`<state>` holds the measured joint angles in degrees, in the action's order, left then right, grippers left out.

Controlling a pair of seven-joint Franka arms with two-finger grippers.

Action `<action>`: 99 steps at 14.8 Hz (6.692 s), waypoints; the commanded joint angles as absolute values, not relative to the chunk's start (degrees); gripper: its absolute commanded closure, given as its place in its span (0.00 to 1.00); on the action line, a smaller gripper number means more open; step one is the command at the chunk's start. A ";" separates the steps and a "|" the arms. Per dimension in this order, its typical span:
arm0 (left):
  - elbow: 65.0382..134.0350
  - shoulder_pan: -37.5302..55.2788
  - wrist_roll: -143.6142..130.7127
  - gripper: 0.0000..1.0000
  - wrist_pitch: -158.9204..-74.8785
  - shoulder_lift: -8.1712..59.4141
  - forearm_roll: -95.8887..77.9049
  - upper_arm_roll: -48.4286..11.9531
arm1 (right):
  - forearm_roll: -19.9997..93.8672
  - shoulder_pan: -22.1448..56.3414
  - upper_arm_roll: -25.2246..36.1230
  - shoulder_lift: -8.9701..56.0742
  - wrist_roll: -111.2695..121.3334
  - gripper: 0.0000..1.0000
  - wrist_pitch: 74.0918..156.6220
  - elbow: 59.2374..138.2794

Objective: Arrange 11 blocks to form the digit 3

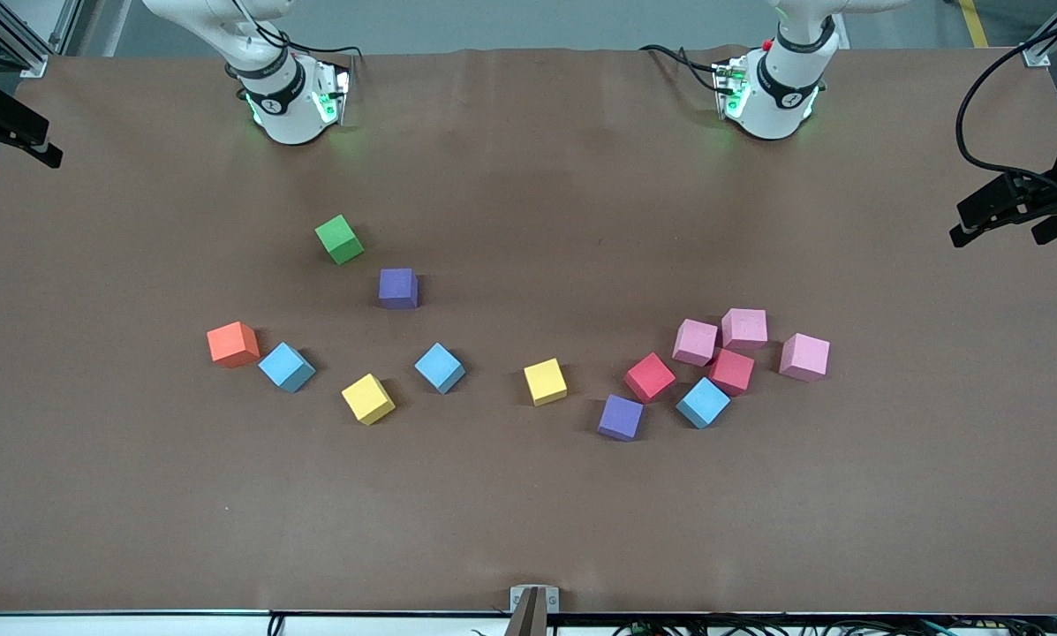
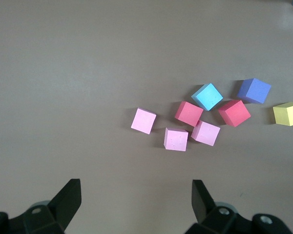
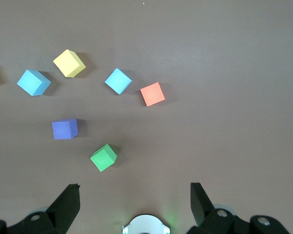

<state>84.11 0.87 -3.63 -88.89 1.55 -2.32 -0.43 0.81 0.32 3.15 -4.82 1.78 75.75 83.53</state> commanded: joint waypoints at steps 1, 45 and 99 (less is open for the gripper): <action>83.50 0.70 -4.22 0.00 -88.50 1.58 -2.73 -0.62 | 0.53 0.62 3.16 -5.27 0.79 0.00 76.02 84.11; 116.89 2.90 4.75 0.01 -140.36 25.49 2.81 -1.14 | 0.79 0.18 3.34 -3.87 1.49 0.00 76.29 83.50; 104.50 31.90 -70.66 0.59 -132.89 37.88 20.04 -31.03 | 3.69 27.33 3.16 30.40 -64.41 0.00 117.85 88.95</action>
